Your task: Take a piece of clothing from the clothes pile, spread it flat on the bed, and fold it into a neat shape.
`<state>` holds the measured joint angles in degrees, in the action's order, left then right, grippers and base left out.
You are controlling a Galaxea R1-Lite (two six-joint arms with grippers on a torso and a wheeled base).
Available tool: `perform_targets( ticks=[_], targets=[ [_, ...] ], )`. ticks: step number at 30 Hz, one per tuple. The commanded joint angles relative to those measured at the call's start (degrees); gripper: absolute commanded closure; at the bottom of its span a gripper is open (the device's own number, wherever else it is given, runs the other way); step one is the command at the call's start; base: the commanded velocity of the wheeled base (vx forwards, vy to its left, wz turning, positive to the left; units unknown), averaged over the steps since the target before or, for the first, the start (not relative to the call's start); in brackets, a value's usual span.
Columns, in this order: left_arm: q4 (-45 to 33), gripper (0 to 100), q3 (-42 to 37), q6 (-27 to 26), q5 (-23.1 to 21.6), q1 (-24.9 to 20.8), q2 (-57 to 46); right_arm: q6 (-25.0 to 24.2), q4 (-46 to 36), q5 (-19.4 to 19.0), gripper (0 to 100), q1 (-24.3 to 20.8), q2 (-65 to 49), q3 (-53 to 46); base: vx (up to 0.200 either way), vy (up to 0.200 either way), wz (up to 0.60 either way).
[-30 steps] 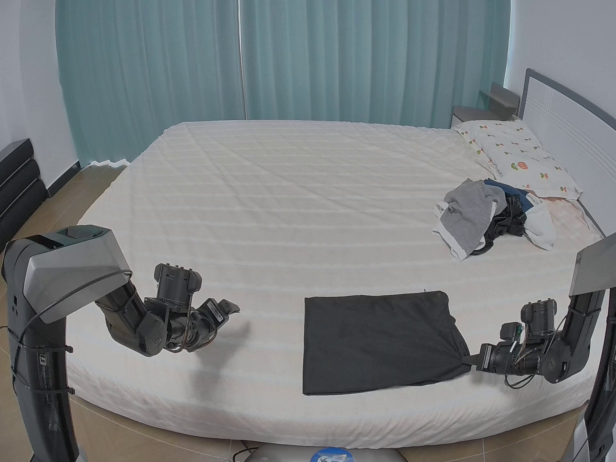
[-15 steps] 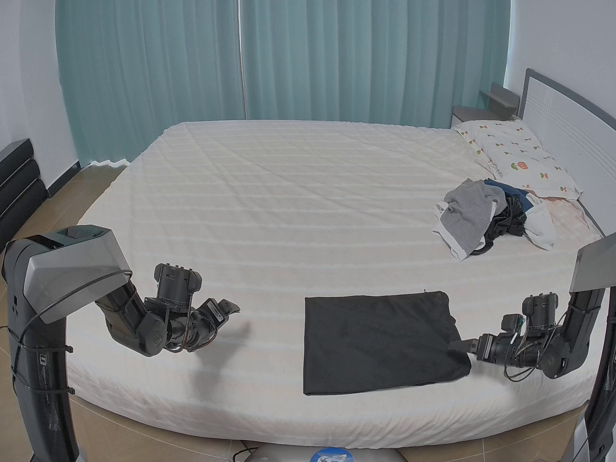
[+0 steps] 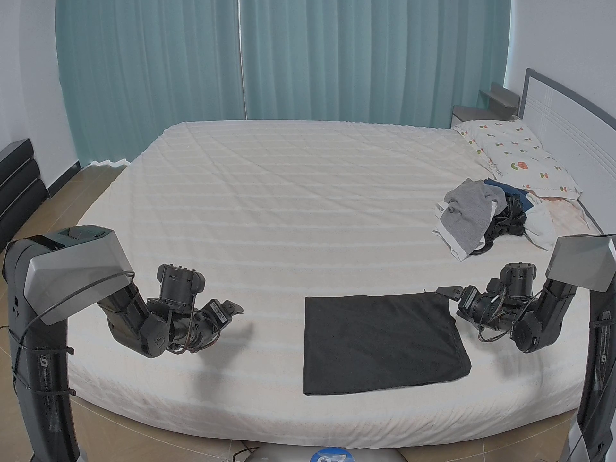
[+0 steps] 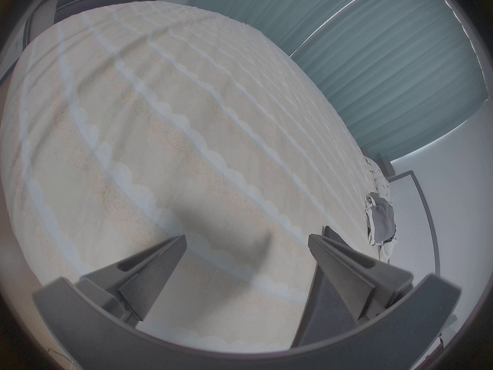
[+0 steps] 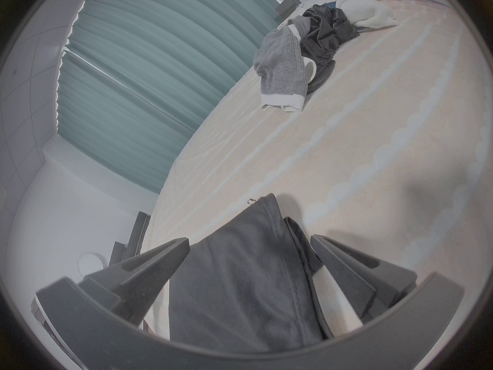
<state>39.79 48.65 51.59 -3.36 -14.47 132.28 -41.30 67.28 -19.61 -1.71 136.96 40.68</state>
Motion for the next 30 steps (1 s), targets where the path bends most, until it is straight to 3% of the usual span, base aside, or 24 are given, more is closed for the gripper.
perform_targets(
  ticks=[1,6,13,16,17,30],
  targets=[
    [-0.1,0,0.0,0.0,0.0,-0.6,-0.1,-1.3,-0.3,1.1,0,-0.5,3.8,3.9,0.000,0.000,0.00],
    [0.0,0,0.0,0.0,0.0,-0.6,-0.1,-3.1,-0.6,4.2,0,-1.3,5.6,6.9,0.000,0.000,0.00],
    [0.0,0,0.0,0.0,0.0,-0.6,0.0,-3.2,-0.7,4.8,0,-2.2,8.0,10.7,0.000,0.000,0.00],
    [0.0,0,0.0,0.0,0.0,-0.6,0.0,-3.3,-0.7,7.9,0,-2.4,9.8,13.8,0.000,0.000,0.00],
    [0.0,0,0.0,0.0,0.0,-0.6,0.0,-3.2,-0.7,9.6,100,-2.5,10.4,14.3,0.000,0.000,0.00],
    [0.0,0,0.0,0.0,0.0,-0.6,0.0,-4.6,0.3,11.8,100,-2.4,10.3,13.6,0.000,0.000,0.00]
  ],
)
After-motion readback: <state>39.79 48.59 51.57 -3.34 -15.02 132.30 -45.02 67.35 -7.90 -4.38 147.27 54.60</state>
